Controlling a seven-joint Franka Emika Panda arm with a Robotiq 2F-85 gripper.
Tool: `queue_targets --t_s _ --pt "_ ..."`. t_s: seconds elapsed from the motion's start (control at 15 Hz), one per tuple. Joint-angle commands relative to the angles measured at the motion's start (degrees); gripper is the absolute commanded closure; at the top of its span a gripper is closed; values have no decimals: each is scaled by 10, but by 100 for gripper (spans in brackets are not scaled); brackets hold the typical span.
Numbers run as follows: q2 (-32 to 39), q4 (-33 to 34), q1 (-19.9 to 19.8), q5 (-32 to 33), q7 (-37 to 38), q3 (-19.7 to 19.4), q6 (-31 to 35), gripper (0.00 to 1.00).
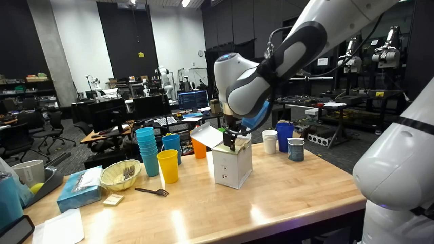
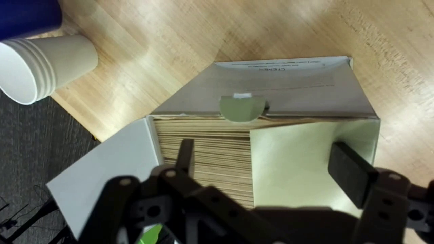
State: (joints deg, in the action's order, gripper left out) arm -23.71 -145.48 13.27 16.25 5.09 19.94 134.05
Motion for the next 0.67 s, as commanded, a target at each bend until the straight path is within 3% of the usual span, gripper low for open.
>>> queue_targets --t_s 0.0,0.6 --pt "-5 2 16 -20 -26 -16 -18 0" --pt "13 10 11 -10 -31 -23 -1 0"
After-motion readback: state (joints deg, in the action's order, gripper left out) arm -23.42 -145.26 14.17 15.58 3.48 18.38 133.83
